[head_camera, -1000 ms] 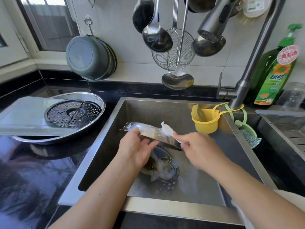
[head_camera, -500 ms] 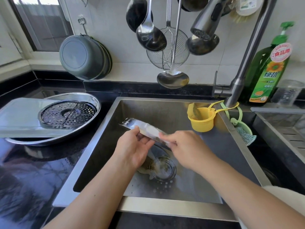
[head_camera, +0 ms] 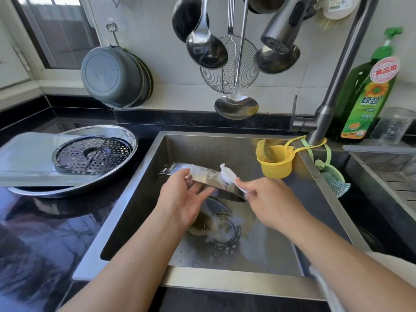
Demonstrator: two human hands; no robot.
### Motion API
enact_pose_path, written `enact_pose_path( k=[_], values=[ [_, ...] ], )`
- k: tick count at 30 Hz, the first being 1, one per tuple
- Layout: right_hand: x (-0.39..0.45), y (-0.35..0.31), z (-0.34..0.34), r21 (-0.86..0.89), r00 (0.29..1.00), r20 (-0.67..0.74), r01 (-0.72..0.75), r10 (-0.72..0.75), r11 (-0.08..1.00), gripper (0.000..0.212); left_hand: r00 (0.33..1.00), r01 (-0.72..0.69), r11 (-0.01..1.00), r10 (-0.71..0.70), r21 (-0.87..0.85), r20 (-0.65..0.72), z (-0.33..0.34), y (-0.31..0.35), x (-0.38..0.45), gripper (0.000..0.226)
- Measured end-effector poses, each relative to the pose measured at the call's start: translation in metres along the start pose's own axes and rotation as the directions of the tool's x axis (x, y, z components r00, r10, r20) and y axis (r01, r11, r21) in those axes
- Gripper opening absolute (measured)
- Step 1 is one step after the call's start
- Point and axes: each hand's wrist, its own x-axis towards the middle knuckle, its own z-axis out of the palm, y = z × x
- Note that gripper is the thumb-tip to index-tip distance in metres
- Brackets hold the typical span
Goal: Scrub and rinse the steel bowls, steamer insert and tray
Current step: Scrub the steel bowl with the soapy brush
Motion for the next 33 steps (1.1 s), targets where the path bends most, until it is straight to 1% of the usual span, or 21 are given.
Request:
enact_pose_path(
  k=[2, 4, 5, 8, 10, 12, 14, 16, 19, 21, 22, 24, 26, 27, 29, 31, 33],
  values=[
    [0.0, -0.013, 0.01, 0.112, 0.996, -0.005, 0.085, -0.085, 0.99, 0.048, 1.0, 0.021, 1.0, -0.022, 0.018, 0.017, 0.004, -0.005, -0.003, 0.018],
    [0.002, -0.023, 0.02, 0.123, 0.987, -0.033, 0.158, -0.155, 0.98, 0.048, 0.999, 0.031, 0.999, -0.031, -0.011, 0.014, 0.006, -0.006, -0.003, 0.021],
    [0.003, -0.024, 0.02, 0.095, 0.987, -0.055, 0.154, -0.149, 0.983, 0.049, 1.0, 0.016, 0.999, -0.016, -0.04, 0.006, 0.004, -0.004, -0.002, 0.025],
    [0.003, -0.008, 0.007, 0.008, 0.996, -0.083, 0.024, -0.023, 1.0, 0.048, 0.999, -0.035, 0.992, 0.035, -0.125, 0.004, 0.001, 0.003, 0.001, 0.027],
    [0.0, -0.002, 0.003, -0.033, 0.996, -0.084, -0.037, 0.034, 0.999, 0.047, 0.999, -0.033, 0.994, 0.035, -0.101, 0.02, 0.001, 0.002, 0.0, 0.027],
    [0.0, -0.012, 0.007, 0.03, 0.997, -0.073, 0.003, -0.001, 1.0, 0.047, 1.0, 0.001, 0.998, 0.001, -0.062, 0.024, 0.0, -0.002, 0.0, 0.031],
    [0.001, -0.024, 0.019, 0.099, 0.995, -0.05, 0.089, -0.084, 0.991, 0.048, 1.0, 0.015, 0.999, -0.014, -0.029, 0.015, 0.0, -0.003, 0.0, 0.031],
    [0.004, -0.025, 0.024, 0.089, 0.992, -0.064, 0.118, -0.112, 0.989, 0.047, 1.0, 0.001, 1.0, -0.001, -0.024, -0.009, -0.001, -0.003, 0.0, 0.027],
    [0.007, -0.005, 0.013, 0.041, 0.997, -0.072, -0.009, 0.012, 0.999, 0.047, 0.998, -0.046, 0.996, 0.043, -0.072, -0.047, -0.003, 0.0, -0.002, 0.019],
    [0.007, 0.003, 0.008, 0.031, 0.996, -0.069, -0.055, 0.057, 0.998, 0.049, 0.995, -0.075, 0.993, 0.068, -0.093, -0.077, -0.001, 0.001, -0.002, 0.018],
    [0.006, 0.0, 0.009, 0.056, 0.996, -0.066, -0.049, 0.052, 0.997, 0.049, 0.995, -0.073, 0.994, 0.067, -0.081, -0.077, 0.001, -0.001, -0.002, 0.019],
    [0.003, -0.018, 0.015, 0.107, 0.999, -0.045, 0.024, -0.019, 0.994, 0.048, 0.998, -0.034, 0.999, 0.032, -0.03, -0.053, 0.005, -0.006, -0.002, 0.021],
    [0.002, -0.029, 0.023, 0.112, 0.994, -0.038, 0.103, -0.1, 0.988, 0.047, 0.999, -0.007, 1.0, 0.006, -0.01, -0.045, 0.005, -0.008, -0.002, 0.022],
    [0.003, -0.028, 0.022, 0.099, 0.994, -0.055, 0.104, -0.099, 0.99, 0.047, 0.999, -0.018, 1.0, 0.017, -0.024, -0.047, 0.004, -0.006, -0.001, 0.022],
    [0.008, -0.015, 0.013, 0.069, 0.996, -0.093, 0.019, -0.013, 0.997, 0.048, 0.997, -0.06, 0.997, 0.058, -0.054, -0.046, 0.001, -0.001, 0.0, 0.022],
    [0.011, 0.0, 0.007, 0.035, 0.993, -0.094, -0.063, 0.066, 0.997, 0.048, 0.997, -0.07, 0.996, 0.068, -0.053, -0.038, 0.001, 0.0, -0.002, 0.022],
    [0.008, 0.0, 0.006, 0.056, 0.995, -0.078, -0.055, 0.059, 0.997, 0.049, 1.0, -0.024, 0.998, 0.024, -0.053, -0.011, 0.005, -0.003, -0.004, 0.02]
  ],
)
